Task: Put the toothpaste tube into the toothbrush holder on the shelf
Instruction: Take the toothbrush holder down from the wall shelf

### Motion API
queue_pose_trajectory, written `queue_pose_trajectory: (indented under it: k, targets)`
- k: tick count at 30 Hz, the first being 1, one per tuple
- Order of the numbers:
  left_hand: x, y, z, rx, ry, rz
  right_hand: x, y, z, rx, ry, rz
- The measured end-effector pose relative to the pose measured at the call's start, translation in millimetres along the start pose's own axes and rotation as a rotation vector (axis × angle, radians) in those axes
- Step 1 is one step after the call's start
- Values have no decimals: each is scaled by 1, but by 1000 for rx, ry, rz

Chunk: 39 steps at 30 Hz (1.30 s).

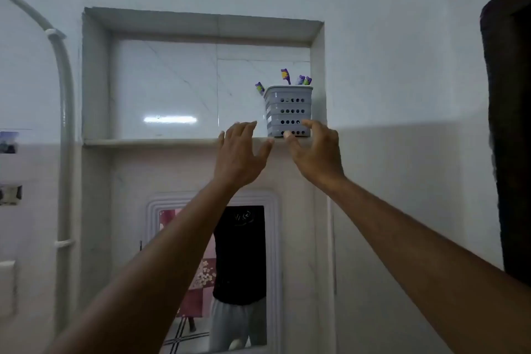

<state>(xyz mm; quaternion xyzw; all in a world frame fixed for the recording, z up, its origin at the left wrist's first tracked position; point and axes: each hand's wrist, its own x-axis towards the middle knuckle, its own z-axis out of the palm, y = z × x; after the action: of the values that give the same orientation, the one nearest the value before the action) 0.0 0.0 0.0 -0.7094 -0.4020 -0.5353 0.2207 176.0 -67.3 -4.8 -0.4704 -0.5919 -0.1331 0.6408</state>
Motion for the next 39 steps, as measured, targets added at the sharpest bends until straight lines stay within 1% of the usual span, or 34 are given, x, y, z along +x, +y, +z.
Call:
queue_pose_trajectory:
  k: [2, 4, 8, 10, 17, 20, 25, 27, 31, 36, 39]
  targets:
    - [3, -4, 11, 70, -19, -7, 6, 4, 7, -104, -33, -29]
    - [2, -14, 25, 96, -21, -27, 11, 10, 15, -145, -75, -29]
    - [3, -26, 41, 112, 133, 10, 28, 19, 28, -161, -39, -35]
    - [8, -28, 42, 113, 160, 5, 37, 19, 34, -161, -15, -23]
    - [11, -33, 42, 96, 176, 22, 58, 16, 55, -133, -14, 104]
    - [13, -34, 44, 85, 178, 4, 59, 17, 59, -170, 7, 97]
    - [12, -33, 44, 70, 192, -6, 56, 17, 47, -198, 96, 67]
    - [11, -32, 44, 55, 186, -17, 56, 17, 41, -201, 72, 82]
    - [11, -30, 43, 41, 177, -25, 60, 8, 37, -121, 27, 137]
    - [11, -30, 40, 43, 147, -15, 61, -7, 44, -202, 6, 135]
    - [11, -29, 38, 38, 143, -20, 62, -4, 47, -201, 23, 133]
